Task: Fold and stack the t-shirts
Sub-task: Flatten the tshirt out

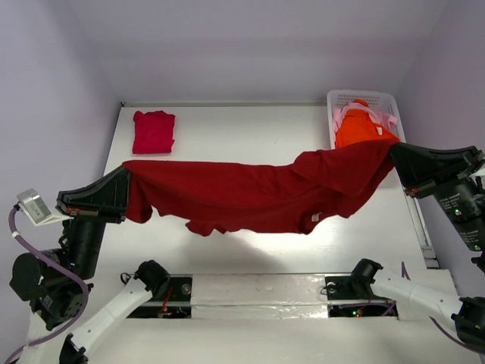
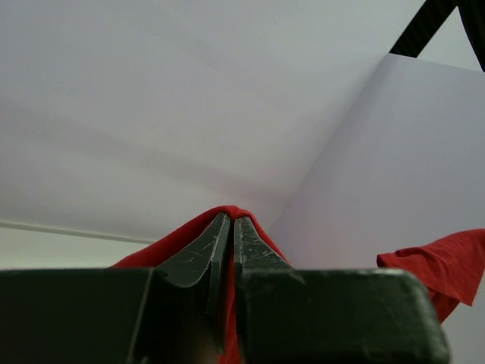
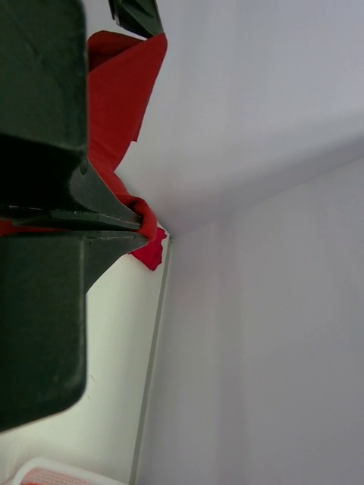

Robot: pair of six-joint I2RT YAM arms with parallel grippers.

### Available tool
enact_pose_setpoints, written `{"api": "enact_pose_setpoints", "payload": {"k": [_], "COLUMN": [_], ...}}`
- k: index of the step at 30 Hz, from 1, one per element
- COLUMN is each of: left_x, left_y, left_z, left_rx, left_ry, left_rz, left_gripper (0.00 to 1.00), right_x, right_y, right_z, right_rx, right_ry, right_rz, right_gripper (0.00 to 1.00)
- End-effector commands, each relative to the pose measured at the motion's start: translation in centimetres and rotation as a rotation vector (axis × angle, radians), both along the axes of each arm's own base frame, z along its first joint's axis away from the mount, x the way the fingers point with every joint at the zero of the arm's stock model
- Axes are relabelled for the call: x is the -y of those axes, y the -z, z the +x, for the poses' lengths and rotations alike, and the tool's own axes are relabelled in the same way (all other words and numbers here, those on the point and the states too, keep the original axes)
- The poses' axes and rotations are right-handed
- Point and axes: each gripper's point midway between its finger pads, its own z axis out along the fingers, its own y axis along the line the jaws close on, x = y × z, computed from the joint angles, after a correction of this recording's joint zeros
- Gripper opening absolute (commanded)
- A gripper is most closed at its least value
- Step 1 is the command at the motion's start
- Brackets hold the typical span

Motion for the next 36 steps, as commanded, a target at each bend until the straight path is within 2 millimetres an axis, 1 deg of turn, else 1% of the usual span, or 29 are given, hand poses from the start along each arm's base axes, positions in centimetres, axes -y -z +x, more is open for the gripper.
{"api": "enact_pose_setpoints", "payload": {"k": [1, 3, 5, 8, 11, 13, 14, 15, 16, 17, 18, 19, 20, 21, 22, 23, 24, 25, 26, 27, 28, 31, 35, 36], "left_x": [0.1, 0.1, -0.1, -0.4, -0.4, -0.1, 0.3, 0.8, 1.2, 2.4, 3.7, 4.5, 6.4, 8.1, 9.0, 11.2, 12.3, 12.7, 13.5, 13.9, 13.8, 13.5, 13.0, 12.8], "left_y": [-2.1, -2.3, -2.4, -2.5, -2.4, -1.9, -2.1, -1.6, -1.8, -1.6, -0.4, -0.4, 0.3, 2.1, 2.0, 3.2, 4.7, 4.4, 5.2, 6.0, 5.7, 5.8, 5.2, 4.6], "left_z": [-1.1, -1.4, -1.7, -2.0, -1.8, -1.2, -1.0, -0.6, -0.5, -0.4, 0.4, 0.6, 1.0, 2.0, 2.3, 2.7, 3.5, 3.5, 3.7, 4.0, 3.9, 4.0, 3.7, 3.5], "left_rx": [0.078, 0.086, 0.093, 0.1, 0.094, 0.08, 0.09, 0.084, 0.101, 0.112, 0.094, 0.1, 0.094, 0.063, 0.079, 0.056, 0.036, 0.063, 0.058, 0.053, 0.079, 0.081, 0.09, 0.1], "left_ry": [0.045, 0.054, 0.057, 0.056, 0.044, 0.039, 0.048, 0.059, 0.072, 0.116, 0.145, 0.185, 0.25, 0.287, 0.322, 0.404, 0.428, 0.445, 0.472, 0.478, 0.48, 0.454, 0.433, 0.429], "left_rz": [-0.054, -0.058, -0.065, -0.071, -0.069, -0.063, -0.063, -0.058, -0.069, -0.056, -0.041, -0.07, -0.043, -0.025, -0.039, -0.01, 0.004, -0.012, -0.004, -0.006, -0.016, -0.001, 0.021, 0.023], "left_gripper": [0.0, 0.0, 0.0, 0.0, 0.0, 0.0, 0.0, 0.0, 0.0, 0.0, 0.0, 0.0, 0.0, 0.0, 0.0, 0.0, 0.0, 0.0, 0.0, 0.0, 0.0, 0.0, 0.0, 0.0], "right_x": [0.7, 1.1, 1.4, 1.3, 0.9, 0.5, 0.1, -0.2, -0.3, -0.6, -0.7, -0.7, -0.4, -0.4, -0.3, 0.1, 0.1, 0.2, 0.3, 0.6, 0.6, 1.1, 1.1, 1.1], "right_y": [-2.9, -3.3, -3.3, -3.1, -2.8, -2.4, -2.2, -2.1, -2.1, -2.1, -2.0, -2.1, -2.4, -2.5, -2.6, -3.2, -3.4, -3.6, -3.9, -4.5, -4.7, -5.5, -6.0, -6.0], "right_z": [-1.0, -1.3, -1.2, -0.8, -0.2, 0.2, 0.6, 0.7, 0.8, 1.0, 1.1, 1.2, 1.2, 1.3, 1.4, 1.4, 1.6, 1.6, 1.6, 1.3, 1.4, 1.4, 1.5, 1.6], "right_rx": [0.082, 0.099, 0.097, 0.09, 0.077, 0.067, 0.06, 0.056, 0.053, 0.05, 0.046, 0.045, 0.049, 0.045, 0.049, 0.054, 0.057, 0.062, 0.066, 0.075, 0.079, 0.093, 0.098, 0.095], "right_ry": [-0.011, -0.009, 0.005, 0.02, 0.029, 0.032, 0.032, 0.03, 0.029, 0.025, 0.026, 0.03, 0.038, 0.046, 0.055, 0.072, 0.078, 0.084, 0.087, 0.089, 0.094, 0.111, 0.12, 0.122], "right_rz": [0.058, 0.068, 0.069, 0.061, 0.046, 0.033, 0.025, 0.019, 0.015, 0.011, 0.008, 0.004, 0.011, 0.007, 0.005, 0.016, 0.016, 0.014, 0.015, 0.024, 0.02, 0.027, 0.027, 0.026], "right_gripper": [0.0, 0.0, 0.0, 0.0, 0.0, 0.0, 0.0, 0.0, 0.0, 0.0, 0.0, 0.0, 0.0, 0.0, 0.0, 0.0, 0.0, 0.0, 0.0, 0.0, 0.0, 0.0, 0.0, 0.0]}}
